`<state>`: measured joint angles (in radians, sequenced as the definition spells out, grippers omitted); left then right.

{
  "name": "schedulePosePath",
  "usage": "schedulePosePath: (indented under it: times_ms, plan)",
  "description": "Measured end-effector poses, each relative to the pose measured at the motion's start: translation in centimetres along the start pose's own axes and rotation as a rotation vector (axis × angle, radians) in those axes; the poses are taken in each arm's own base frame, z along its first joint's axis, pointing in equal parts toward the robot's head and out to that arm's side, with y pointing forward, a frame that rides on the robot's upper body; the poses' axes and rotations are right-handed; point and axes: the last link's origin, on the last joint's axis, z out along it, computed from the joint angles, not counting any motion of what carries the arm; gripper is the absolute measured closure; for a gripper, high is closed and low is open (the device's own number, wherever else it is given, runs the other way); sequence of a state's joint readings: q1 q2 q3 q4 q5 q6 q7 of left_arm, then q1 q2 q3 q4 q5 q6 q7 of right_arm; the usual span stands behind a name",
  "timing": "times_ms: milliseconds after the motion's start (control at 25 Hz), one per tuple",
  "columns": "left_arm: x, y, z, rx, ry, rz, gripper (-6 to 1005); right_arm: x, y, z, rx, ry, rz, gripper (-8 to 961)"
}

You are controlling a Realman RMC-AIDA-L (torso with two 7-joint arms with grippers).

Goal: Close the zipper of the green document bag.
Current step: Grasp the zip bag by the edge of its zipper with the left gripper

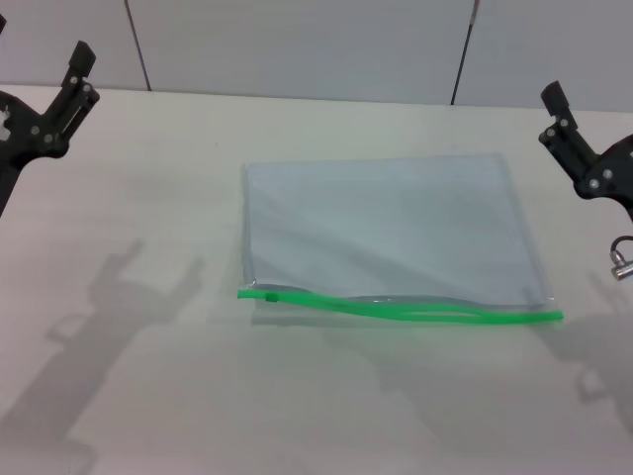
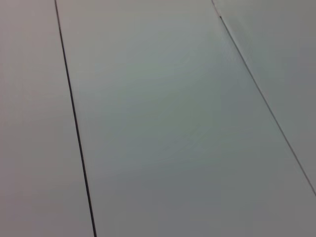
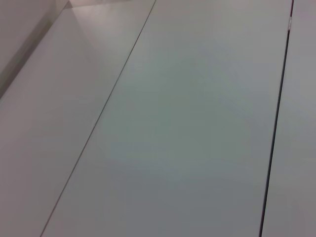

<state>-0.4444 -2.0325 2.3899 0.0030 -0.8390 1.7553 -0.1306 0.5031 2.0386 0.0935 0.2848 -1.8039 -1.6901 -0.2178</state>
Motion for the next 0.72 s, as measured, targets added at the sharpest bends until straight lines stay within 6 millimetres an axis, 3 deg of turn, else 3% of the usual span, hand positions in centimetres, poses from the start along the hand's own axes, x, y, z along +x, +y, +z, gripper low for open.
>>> schedulePosePath:
  times_ms: [360,480,720]
  plan:
    - [-0.1,0.2,0.0,-0.009,-0.003,0.013,120,0.0,0.0,0.0,0.0,-0.001,0.0,76]
    - [-0.9,0.9,-0.3,-0.072,-0.064,0.01,120,0.0,0.0,0.0,0.0,-0.001,0.0,76]
    - [-2.2,2.2,-2.4,-0.227,-0.184,0.053,121,0.0,0.0,0.1,-0.001,-0.003,0.0,76]
